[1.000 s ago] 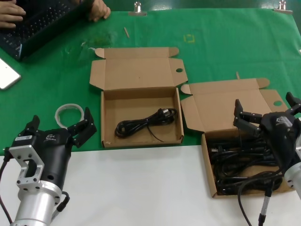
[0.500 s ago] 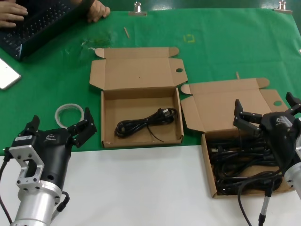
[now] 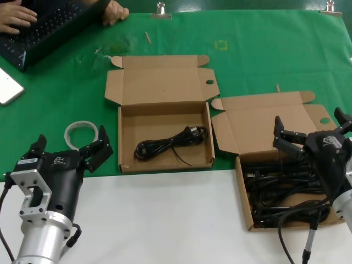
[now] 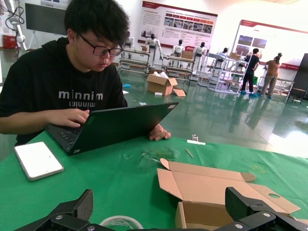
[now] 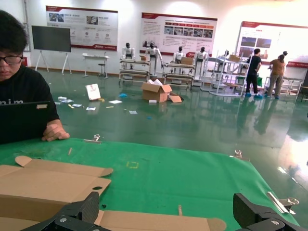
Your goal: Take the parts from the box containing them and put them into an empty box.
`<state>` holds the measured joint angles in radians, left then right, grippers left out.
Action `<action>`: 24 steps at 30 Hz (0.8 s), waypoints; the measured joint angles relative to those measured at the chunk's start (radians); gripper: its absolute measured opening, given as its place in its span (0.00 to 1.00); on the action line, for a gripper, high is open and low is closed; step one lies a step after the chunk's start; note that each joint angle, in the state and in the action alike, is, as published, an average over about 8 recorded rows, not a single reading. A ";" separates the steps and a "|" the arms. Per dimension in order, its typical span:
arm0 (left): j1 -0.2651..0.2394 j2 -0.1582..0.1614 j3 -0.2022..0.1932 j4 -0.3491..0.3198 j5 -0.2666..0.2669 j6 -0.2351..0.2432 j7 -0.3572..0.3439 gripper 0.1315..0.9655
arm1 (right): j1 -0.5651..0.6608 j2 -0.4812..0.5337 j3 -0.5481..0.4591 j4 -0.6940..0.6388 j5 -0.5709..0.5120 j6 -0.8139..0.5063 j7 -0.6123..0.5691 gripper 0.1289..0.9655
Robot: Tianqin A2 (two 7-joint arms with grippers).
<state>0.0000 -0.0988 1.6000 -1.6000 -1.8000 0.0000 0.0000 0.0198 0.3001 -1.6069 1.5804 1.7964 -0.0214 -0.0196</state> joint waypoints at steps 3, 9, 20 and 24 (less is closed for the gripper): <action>0.000 0.000 0.000 0.000 0.000 0.000 0.000 1.00 | 0.000 0.000 0.000 0.000 0.000 0.000 0.000 1.00; 0.000 0.000 0.000 0.000 0.000 0.000 0.000 1.00 | 0.000 0.000 0.000 0.000 0.000 0.000 0.000 1.00; 0.000 0.000 0.000 0.000 0.000 0.000 0.000 1.00 | 0.000 0.000 0.000 0.000 0.000 0.000 0.000 1.00; 0.000 0.000 0.000 0.000 0.000 0.000 0.000 1.00 | 0.000 0.000 0.000 0.000 0.000 0.000 0.000 1.00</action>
<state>0.0000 -0.0988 1.6000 -1.6000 -1.8000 0.0000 0.0000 0.0198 0.3001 -1.6069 1.5804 1.7964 -0.0214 -0.0196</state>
